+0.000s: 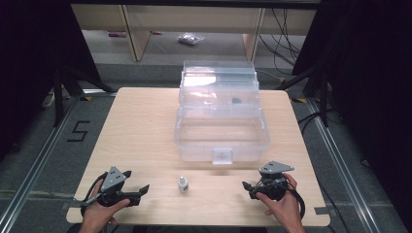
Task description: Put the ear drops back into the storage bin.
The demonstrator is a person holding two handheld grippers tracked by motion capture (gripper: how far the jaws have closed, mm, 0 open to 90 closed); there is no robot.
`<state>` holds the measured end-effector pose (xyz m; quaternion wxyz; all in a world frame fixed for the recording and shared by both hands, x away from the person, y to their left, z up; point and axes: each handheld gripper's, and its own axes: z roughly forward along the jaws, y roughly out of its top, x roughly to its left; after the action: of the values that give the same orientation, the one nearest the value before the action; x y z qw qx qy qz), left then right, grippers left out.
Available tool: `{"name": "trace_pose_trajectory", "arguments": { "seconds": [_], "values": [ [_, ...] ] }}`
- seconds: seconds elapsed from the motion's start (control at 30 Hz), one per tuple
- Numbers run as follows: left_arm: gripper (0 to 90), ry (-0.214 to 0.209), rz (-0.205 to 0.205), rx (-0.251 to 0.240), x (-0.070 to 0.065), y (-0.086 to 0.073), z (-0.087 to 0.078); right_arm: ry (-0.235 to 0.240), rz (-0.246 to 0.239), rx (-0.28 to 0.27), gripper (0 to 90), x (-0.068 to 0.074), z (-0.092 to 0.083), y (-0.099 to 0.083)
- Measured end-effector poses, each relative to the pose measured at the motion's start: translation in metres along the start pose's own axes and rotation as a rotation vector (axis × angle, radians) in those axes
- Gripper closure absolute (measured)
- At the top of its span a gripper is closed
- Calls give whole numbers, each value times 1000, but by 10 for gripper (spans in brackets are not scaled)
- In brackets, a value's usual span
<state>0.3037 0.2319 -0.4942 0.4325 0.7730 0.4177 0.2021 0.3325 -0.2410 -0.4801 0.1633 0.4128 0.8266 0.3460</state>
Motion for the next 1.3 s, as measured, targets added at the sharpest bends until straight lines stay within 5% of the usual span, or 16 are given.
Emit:
{"name": "trace_pose_trajectory", "arguments": {
  "seconds": [0.5,0.53,0.6,0.67,0.9,0.93,1.03,1.3],
  "values": [
    [157,14,-5,-3,2,1,-1,52,-10,-8,252,15,1,7],
    [157,14,-5,-4,2,1,-1,51,-45,-18,271,14,2,8],
    [157,15,-5,-3,2,1,-1,58,-27,-17,272,17,2,9],
    [157,15,-8,-5,2,1,-1,64,-72,-35,272,18,3,11],
    [162,24,-7,-4,2,1,-1,116,-106,-69,272,28,7,21],
    [162,24,-7,-5,2,1,-1,136,-87,-64,274,36,9,24],
    [163,27,-6,-3,3,1,-1,166,-154,-78,305,45,16,30],
    [165,26,-12,-11,3,1,-1,277,-237,-90,366,77,34,45]
  ]
}}
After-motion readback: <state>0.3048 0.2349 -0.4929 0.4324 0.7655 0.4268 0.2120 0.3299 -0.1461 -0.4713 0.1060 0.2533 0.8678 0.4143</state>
